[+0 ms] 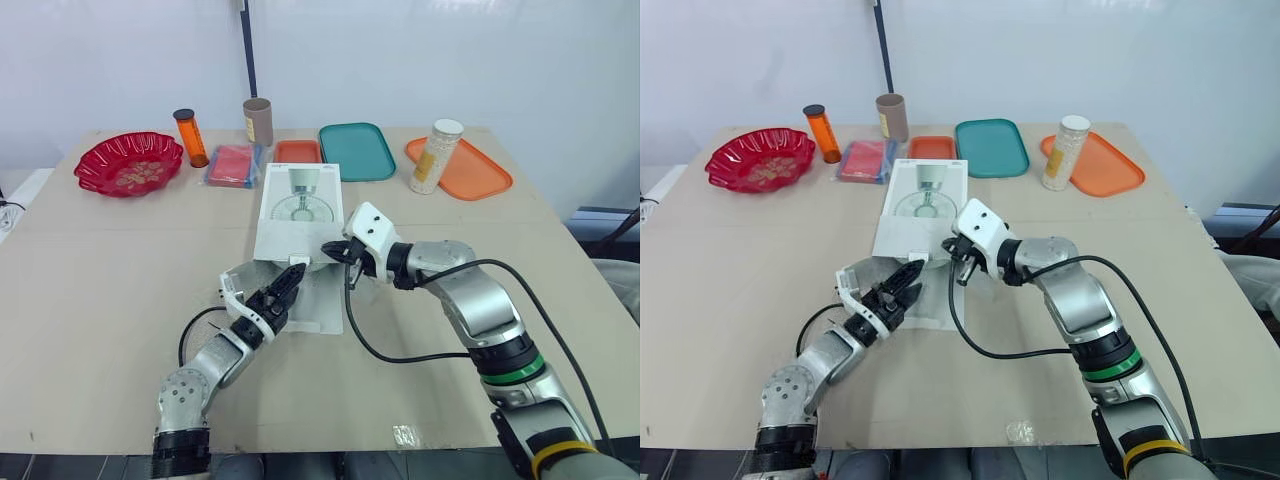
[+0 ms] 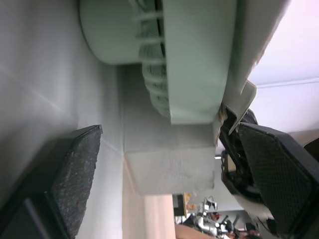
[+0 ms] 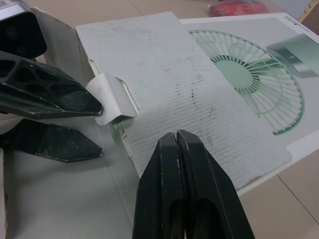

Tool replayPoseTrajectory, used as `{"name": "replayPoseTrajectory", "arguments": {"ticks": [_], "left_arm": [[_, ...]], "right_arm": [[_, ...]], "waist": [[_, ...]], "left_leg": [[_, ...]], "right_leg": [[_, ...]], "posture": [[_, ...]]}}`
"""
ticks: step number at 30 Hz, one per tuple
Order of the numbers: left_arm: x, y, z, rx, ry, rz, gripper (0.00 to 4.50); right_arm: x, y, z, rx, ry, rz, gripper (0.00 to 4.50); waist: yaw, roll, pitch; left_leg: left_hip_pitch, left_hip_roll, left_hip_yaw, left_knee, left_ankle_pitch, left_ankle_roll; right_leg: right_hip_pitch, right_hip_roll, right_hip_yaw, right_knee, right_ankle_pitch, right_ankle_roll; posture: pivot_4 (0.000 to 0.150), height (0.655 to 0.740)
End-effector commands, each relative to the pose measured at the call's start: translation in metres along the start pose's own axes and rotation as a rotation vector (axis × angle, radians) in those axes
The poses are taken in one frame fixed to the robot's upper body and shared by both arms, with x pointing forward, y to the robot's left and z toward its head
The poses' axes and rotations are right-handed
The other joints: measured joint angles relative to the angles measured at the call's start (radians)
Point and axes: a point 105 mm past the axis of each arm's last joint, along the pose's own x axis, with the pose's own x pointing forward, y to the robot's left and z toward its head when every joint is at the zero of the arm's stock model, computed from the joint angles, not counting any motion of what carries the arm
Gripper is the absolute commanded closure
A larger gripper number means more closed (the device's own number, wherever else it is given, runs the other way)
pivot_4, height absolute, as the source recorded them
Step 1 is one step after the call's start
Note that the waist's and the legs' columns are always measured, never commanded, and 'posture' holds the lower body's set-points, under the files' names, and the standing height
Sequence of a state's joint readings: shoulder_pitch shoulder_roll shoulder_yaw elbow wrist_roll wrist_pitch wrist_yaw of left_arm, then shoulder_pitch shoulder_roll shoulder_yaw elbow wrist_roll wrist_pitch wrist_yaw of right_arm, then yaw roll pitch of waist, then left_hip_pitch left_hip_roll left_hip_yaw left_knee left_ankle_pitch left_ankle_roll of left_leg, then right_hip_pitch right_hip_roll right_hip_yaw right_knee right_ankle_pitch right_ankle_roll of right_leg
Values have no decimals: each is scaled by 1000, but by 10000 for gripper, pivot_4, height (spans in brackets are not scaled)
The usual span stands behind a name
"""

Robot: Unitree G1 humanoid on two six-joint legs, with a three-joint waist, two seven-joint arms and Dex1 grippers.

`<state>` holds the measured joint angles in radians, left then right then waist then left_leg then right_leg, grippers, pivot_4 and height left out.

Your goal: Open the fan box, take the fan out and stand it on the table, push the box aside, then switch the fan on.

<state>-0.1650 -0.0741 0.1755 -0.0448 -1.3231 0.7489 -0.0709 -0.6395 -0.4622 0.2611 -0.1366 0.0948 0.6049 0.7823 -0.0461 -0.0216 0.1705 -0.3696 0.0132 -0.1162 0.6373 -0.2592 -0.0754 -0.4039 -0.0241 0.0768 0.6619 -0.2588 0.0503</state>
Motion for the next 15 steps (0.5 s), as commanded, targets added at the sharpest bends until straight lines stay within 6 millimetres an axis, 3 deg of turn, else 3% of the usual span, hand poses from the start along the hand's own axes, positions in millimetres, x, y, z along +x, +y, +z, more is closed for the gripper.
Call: {"name": "replayPoseTrajectory", "arguments": {"ticks": [1, 6, 11, 15], "left_arm": [[4, 3, -2, -13, -10, 5, 546], [8, 4, -5, -10, -6, 9, 546], [-9, 6, -4, 1, 11, 11, 546], [-8, 9, -1, 9, 5, 31, 546]], "right_arm": [[-2, 1, 2, -14, -2, 0, 45000], [-3, 0, 1, -15, 2, -3, 45000], [-3, -1, 3, -19, -3, -8, 45000], [-3, 1, 1, -15, -1, -6, 45000]], "waist": [[0, 0, 0], [0, 0, 0], [-1, 0, 0], [0, 0, 0]], "left_leg": [[0, 0, 0, 0, 0, 0], [0, 0, 0, 0, 0, 0], [0, 0, 0, 0, 0, 0], [0, 0, 0, -1, 0, 0]], "right_leg": [[0, 0, 0, 0, 0, 0], [0, 0, 0, 0, 0, 0], [0, 0, 0, 0, -2, 3], [0, 0, 0, 0, -2, 3]], "posture": [[1500, 7400], [1500, 7400], [1500, 7400], [1500, 7400]]}}
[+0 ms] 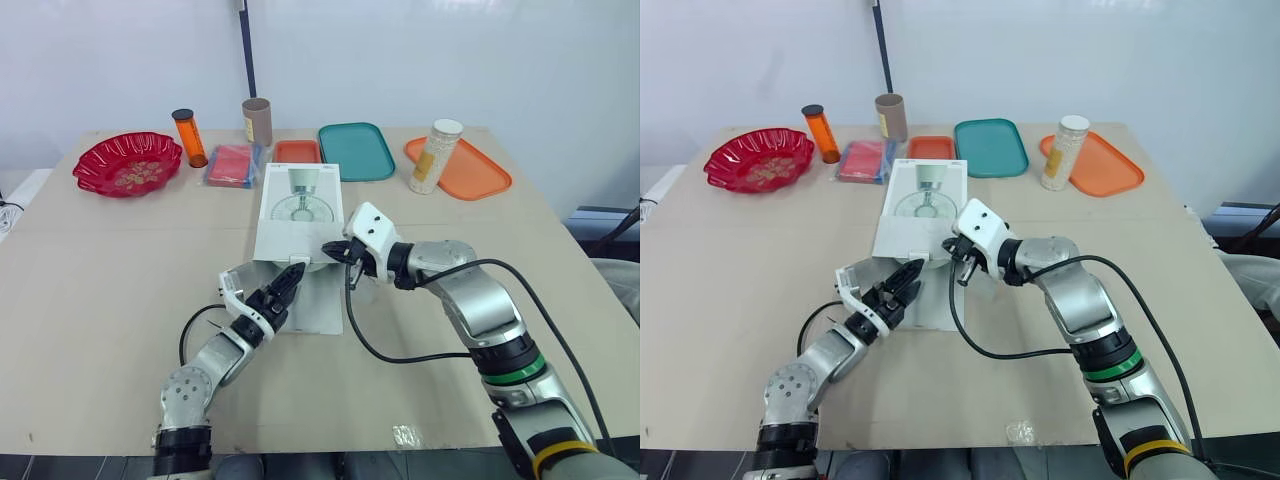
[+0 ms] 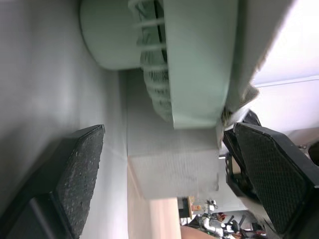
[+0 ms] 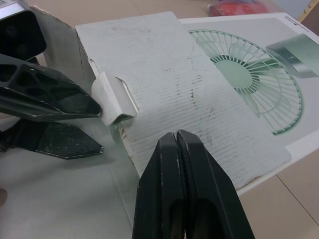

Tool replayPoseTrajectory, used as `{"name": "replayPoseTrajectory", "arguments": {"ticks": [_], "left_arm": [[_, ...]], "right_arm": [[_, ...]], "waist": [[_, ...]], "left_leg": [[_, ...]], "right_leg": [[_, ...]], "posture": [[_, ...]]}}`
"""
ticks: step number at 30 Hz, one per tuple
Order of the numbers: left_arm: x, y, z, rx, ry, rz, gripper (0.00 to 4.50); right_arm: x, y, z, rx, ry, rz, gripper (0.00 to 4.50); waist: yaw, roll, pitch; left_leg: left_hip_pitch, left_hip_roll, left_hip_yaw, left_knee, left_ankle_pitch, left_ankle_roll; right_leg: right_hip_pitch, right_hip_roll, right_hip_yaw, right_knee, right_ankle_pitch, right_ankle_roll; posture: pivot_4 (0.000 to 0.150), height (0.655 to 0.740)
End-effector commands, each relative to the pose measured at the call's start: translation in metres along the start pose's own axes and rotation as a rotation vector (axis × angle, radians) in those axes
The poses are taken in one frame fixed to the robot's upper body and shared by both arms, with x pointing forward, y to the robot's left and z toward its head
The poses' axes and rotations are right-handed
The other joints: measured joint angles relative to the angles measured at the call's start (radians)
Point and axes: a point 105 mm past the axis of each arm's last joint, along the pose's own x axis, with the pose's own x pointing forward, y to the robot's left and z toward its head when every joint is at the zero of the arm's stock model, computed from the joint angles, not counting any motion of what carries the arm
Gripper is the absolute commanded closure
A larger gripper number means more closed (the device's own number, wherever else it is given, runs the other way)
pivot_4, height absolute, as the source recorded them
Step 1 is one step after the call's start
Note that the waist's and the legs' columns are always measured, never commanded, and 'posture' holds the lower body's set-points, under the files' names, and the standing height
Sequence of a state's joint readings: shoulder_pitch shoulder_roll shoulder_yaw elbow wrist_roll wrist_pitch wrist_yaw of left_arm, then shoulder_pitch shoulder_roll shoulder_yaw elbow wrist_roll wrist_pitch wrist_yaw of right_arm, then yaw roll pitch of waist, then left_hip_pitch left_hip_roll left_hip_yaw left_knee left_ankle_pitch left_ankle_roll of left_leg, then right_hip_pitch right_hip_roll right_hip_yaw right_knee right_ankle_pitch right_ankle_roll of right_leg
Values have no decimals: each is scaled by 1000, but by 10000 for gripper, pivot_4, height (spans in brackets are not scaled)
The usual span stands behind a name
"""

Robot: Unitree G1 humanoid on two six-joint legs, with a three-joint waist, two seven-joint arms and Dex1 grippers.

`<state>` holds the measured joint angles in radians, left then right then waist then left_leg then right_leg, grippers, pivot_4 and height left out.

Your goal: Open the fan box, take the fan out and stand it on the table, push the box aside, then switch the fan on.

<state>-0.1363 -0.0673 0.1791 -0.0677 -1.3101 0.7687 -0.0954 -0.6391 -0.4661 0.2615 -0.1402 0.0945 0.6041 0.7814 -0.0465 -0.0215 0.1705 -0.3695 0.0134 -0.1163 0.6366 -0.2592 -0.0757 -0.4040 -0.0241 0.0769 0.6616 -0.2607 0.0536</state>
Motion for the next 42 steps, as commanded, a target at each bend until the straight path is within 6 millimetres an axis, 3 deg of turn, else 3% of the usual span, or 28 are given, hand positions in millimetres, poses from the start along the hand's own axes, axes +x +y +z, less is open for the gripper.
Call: {"name": "replayPoseTrajectory", "arguments": {"ticks": [1, 15, 17, 18, 19, 21, 32, 42], "left_arm": [[1, 6, 2, -6, -9, 31, 546], [24, 3, 0, -45, -37, 19, 546], [24, 2, 0, -44, -39, 17, 5761], [24, 3, 0, -42, -38, 22, 5949], [24, 4, 0, -42, -38, 26, 12756], [24, 5, 0, -42, -34, 33, 15619], [22, 4, -1, -56, -22, 24, 15619], [4, 1, 1, -48, -10, 10, 15619]], "right_arm": [[-1, 2, 0, -9, -1, -4, 45000], [-5, 2, -2, -7, 8, -13, 45000], [-5, 2, -3, -7, 10, -14, 45000], [-5, 2, -3, -6, 10, -15, 45000], [-5, 2, -4, -7, 11, -15, 45000], [-5, 2, -4, -7, 12, -17, 45000], [-5, 1, -3, -7, 9, -23, 45000], [-4, 0, -1, -7, 6, -22, 45000]], "waist": [[0, 0, 0], [1, 0, 0], [1, 0, 0], [1, 0, 0], [1, 0, 0], [1, 0, 0], [1, 0, 0], [0, 0, 0]], "left_leg": [[0, 0, 0, 0, 0, 0], [0, 0, 0, 0, 0, -1], [0, 0, 0, 0, 1, -1], [0, 0, 0, 0, 1, -1], [0, 0, 0, 0, 1, -1], [0, 0, 0, 0, 1, -1], [0, 0, 0, 0, 1, -1], [0, 0, 0, -1, 1, -1]], "right_leg": [[0, 0, 0, 0, 0, 0], [0, 0, 0, -1, 0, 1], [0, 0, 0, -1, 0, 1], [0, 0, 0, -1, 0, 1], [0, 0, 0, -1, 0, 1], [0, 0, 0, -1, 0, 1], [0, 0, 0, -1, 0, 2], [0, 0, 0, -2, 0, 2]], "posture": [[1500, 7400], [1500, 7400], [1500, 7400], [1500, 7400], [1500, 7400], [1500, 7400], [1500, 7400], [1500, 7400]]}}
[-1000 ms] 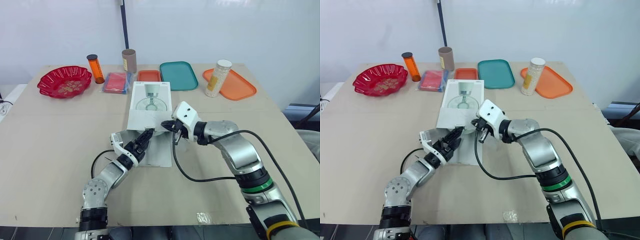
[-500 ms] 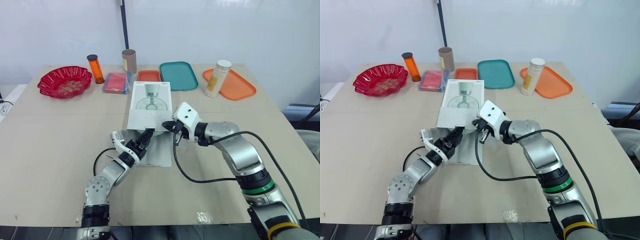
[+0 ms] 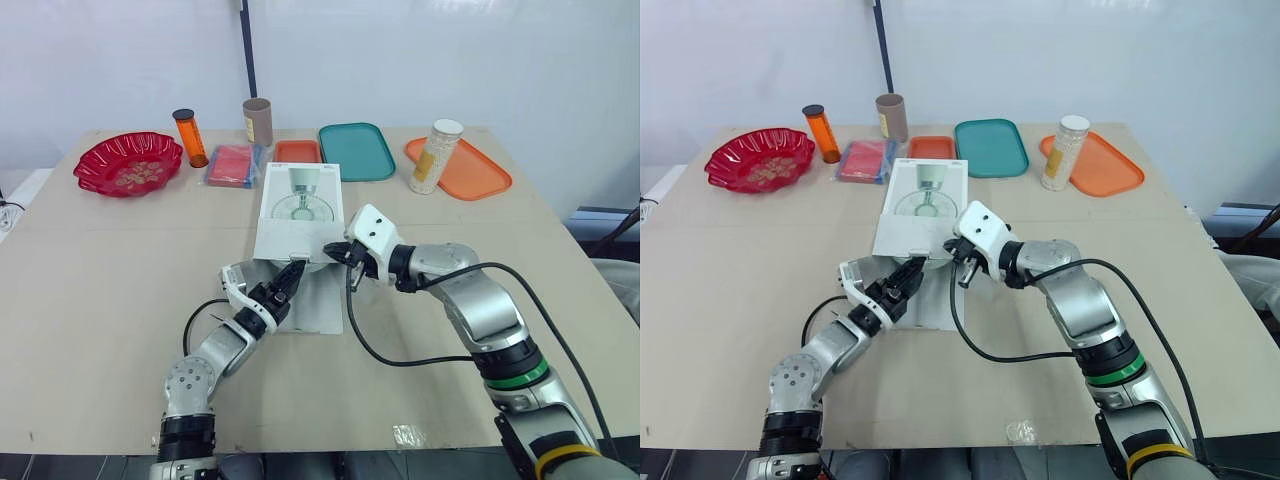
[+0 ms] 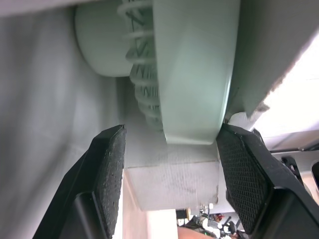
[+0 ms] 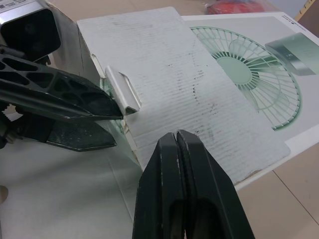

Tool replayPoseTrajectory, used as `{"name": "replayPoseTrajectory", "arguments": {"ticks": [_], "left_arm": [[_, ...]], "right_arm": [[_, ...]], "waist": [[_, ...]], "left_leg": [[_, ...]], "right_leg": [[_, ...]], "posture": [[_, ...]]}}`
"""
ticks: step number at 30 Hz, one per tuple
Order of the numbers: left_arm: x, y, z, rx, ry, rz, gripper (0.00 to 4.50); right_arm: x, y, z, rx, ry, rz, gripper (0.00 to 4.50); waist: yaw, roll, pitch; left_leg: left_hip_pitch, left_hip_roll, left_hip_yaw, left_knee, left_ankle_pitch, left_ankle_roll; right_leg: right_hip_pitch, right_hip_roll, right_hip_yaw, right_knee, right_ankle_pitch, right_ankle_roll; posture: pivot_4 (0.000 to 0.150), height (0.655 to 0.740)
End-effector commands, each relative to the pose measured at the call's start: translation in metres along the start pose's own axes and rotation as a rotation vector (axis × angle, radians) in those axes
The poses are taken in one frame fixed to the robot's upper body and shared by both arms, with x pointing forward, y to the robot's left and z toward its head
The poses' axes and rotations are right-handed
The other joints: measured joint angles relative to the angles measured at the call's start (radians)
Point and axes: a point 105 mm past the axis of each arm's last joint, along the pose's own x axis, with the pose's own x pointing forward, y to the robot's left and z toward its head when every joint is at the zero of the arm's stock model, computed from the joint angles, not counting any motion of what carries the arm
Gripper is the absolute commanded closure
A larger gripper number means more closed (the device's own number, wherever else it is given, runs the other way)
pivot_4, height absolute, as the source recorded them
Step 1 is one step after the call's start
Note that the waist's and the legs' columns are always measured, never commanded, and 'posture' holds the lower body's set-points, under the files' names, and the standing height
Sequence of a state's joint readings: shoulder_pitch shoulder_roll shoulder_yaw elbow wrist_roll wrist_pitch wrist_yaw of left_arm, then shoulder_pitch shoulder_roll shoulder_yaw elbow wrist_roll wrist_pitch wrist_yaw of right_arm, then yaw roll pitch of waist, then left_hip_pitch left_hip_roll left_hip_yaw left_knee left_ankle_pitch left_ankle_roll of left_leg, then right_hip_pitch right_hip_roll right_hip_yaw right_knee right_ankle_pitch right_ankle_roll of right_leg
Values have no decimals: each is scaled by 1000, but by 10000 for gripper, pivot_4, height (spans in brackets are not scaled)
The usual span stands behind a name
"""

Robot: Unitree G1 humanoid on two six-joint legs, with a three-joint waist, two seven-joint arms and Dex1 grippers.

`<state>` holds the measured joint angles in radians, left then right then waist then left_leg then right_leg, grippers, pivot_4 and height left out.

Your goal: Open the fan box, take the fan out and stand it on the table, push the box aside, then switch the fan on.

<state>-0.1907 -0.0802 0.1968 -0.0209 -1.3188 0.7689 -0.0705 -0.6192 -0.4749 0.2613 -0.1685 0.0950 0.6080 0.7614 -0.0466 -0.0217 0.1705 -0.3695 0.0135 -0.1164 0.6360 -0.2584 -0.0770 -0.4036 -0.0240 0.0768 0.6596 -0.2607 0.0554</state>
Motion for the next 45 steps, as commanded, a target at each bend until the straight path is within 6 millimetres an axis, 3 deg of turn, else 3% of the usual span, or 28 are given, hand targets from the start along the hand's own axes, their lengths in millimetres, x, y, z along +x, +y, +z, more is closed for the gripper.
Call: {"name": "replayPoseTrajectory", "arguments": {"ticks": [1, 8, 30, 36, 37, 45], "left_arm": [[-9, 2, -2, -25, -10, 9, 15619], [-22, 5, 2, -24, -35, 23, 15619], [-4, 10, 2, -1, -37, 33, 15619], [-3, 9, 4, -1, -40, 24, 34351], [-3, 9, 3, 1, -36, 24, 35697], [-5, 7, 2, 1, -29, 20, 35697]], "right_arm": [[-1, -2, 1, -2, 5, -5, 45000], [0, -1, 1, -3, 4, 0, 45000], [2, -1, 3, -19, -6, 0, 45000], [1, -2, 2, -18, -3, -4, 45000], [1, -2, 1, -17, -3, -4, 45000], [2, -2, 1, -15, -4, -3, 45000]], "waist": [[0, 0, 0], [0, 0, 0], [0, 0, 0], [1, 0, 0], [0, 0, 0], [1, 0, 0]], "left_leg": [[0, 0, 0, 0, 0, 0], [0, 0, 0, 0, 0, 0], [-1, 0, 0, 0, 0, 0], [0, 0, 0, 0, 0, 0], [0, 0, 0, 0, 0, 0], [0, 0, 0, 0, 0, 0]], "right_leg": [[0, 0, 0, 0, 0, 0], [0, 0, 0, -1, 0, 0], [0, 0, 0, -3, 1, 0], [0, 0, 0, -3, 1, 1], [1, 0, 0, -3, 1, 1], [1, 0, 0, -4, 1, 1]], "posture": [[1500, 7400], [1500, 7400], [1500, 7400], [1500, 7400], [1500, 7400], [1500, 7400]]}}
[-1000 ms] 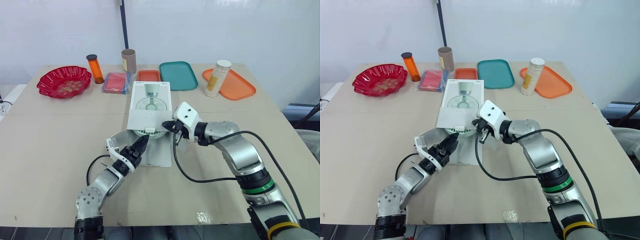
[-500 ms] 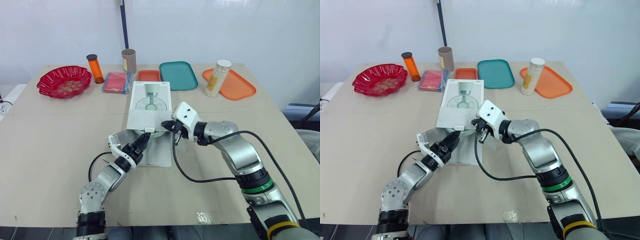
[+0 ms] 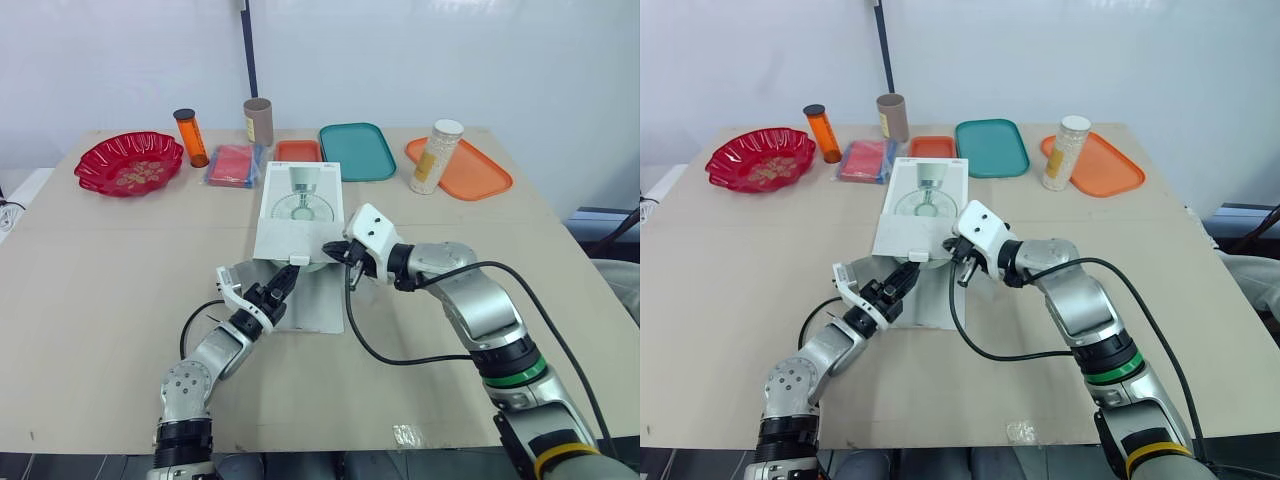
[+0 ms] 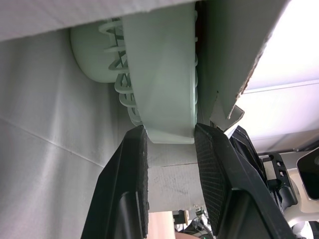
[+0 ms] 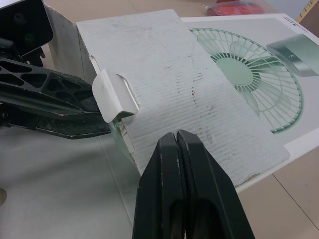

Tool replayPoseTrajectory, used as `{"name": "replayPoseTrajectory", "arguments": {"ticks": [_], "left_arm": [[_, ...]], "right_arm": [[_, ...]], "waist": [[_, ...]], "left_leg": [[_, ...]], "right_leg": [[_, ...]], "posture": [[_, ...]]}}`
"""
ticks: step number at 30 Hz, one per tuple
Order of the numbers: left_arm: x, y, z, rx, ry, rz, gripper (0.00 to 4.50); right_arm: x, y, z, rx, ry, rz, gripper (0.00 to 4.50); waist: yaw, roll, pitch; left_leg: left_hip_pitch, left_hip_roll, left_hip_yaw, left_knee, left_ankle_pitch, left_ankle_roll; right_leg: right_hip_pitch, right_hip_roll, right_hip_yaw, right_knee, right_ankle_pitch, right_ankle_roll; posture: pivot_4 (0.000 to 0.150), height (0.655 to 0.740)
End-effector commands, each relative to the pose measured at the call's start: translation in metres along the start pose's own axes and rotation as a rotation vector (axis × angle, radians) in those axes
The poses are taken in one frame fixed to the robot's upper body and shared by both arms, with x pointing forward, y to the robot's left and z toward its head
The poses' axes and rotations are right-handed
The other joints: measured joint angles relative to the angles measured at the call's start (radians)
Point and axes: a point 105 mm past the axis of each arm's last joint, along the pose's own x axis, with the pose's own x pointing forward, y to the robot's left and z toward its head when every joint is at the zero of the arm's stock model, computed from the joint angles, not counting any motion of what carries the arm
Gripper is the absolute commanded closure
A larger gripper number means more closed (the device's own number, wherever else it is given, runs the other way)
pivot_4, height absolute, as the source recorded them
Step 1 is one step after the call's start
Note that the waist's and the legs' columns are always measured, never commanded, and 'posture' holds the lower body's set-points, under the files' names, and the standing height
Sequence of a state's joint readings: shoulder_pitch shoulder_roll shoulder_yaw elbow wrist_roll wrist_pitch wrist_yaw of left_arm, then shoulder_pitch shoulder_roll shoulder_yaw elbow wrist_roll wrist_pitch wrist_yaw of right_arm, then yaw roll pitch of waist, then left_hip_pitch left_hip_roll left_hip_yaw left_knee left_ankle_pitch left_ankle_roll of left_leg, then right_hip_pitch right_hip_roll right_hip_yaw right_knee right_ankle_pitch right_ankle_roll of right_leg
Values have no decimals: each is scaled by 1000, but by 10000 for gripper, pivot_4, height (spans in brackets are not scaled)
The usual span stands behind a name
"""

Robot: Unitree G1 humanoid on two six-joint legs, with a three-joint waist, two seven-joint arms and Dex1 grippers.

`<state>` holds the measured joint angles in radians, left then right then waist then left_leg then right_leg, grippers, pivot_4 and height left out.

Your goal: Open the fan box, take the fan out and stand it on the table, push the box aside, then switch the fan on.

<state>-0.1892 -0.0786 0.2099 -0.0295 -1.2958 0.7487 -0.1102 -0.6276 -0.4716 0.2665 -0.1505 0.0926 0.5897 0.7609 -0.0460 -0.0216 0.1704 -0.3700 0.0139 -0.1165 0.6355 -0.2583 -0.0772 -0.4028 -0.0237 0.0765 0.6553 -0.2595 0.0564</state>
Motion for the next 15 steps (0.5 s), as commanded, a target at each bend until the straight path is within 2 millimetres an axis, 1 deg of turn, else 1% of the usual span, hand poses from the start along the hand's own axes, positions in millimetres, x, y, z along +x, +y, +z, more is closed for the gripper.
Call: {"name": "replayPoseTrajectory", "arguments": {"ticks": [1, 9, 15], "left_arm": [[-4, 9, -4, -22, 4, 45, 35697], [-16, 3, -2, -19, 11, 35, 35697], [-33, 5, 3, -9, 1, 64, 35697]], "right_arm": [[0, -1, 0, -8, 1, -4, 45000], [1, 0, 1, -7, -2, -2, 45000], [1, 0, 0, -12, 0, -1, 45000]], "waist": [[0, 0, 0], [-1, 0, 0], [-2, 0, 0]], "left_leg": [[0, 0, 0, 0, 0, 0], [0, 0, 0, -1, 0, 0], [0, 1, 0, -1, 0, 0]], "right_leg": [[0, 0, 0, 0, 0, 0], [0, 0, 0, -1, 0, -1], [0, 0, 0, -3, 1, -1]], "posture": [[1500, 7400], [1500, 7400], [1500, 7400]]}}
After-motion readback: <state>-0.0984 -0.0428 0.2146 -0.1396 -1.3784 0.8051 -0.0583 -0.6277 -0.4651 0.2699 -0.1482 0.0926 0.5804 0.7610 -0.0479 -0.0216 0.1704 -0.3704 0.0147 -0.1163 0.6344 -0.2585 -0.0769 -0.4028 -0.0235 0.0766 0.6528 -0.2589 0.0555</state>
